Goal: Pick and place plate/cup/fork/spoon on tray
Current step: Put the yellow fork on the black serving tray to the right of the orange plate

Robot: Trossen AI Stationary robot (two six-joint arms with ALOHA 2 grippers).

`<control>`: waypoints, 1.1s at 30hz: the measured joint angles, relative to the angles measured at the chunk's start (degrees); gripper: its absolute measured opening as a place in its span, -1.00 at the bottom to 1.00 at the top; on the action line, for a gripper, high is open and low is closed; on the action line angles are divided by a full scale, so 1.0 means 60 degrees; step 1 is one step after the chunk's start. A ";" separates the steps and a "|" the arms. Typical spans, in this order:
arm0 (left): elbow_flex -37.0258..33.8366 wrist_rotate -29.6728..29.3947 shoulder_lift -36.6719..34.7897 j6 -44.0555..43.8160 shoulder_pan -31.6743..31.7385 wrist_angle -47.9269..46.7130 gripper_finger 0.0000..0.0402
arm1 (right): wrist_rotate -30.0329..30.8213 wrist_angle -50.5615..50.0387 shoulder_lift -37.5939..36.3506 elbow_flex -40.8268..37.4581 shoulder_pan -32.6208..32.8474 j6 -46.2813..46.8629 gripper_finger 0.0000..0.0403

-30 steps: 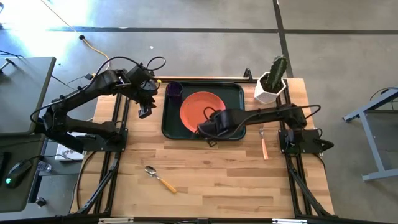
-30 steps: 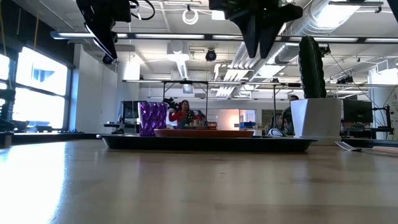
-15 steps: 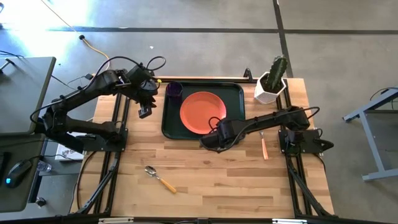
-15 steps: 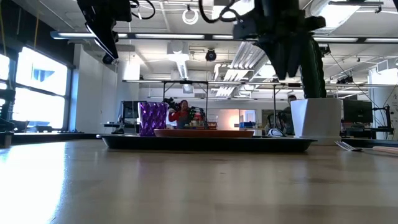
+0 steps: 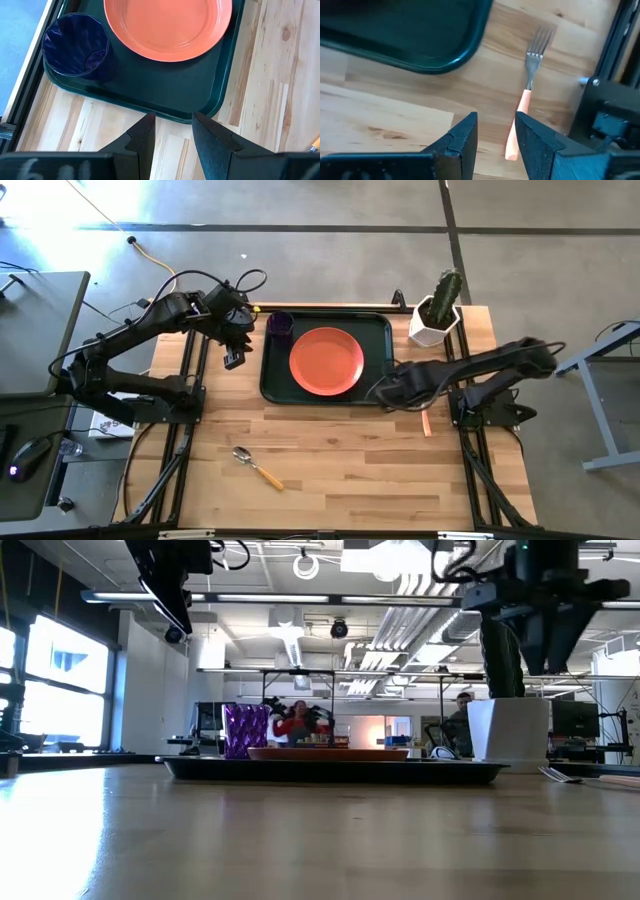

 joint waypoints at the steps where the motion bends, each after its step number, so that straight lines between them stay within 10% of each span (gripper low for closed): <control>1: 0.0000 -0.0004 -0.0004 -0.0010 0.0000 0.0000 -0.41 | -0.0020 0.0179 -0.0310 -0.0343 -0.0041 0.0164 -0.39; 11: 0.0004 -0.0040 -0.0004 -0.0075 0.0000 0.0040 -0.41 | -0.0617 0.1696 -0.2286 -0.3182 -0.0541 0.0792 -0.26; 33: 0.0007 -0.0066 -0.0003 -0.0775 0.0000 0.0952 -0.41 | -0.2120 0.4829 -0.2318 -0.6386 -0.1179 0.0863 -0.17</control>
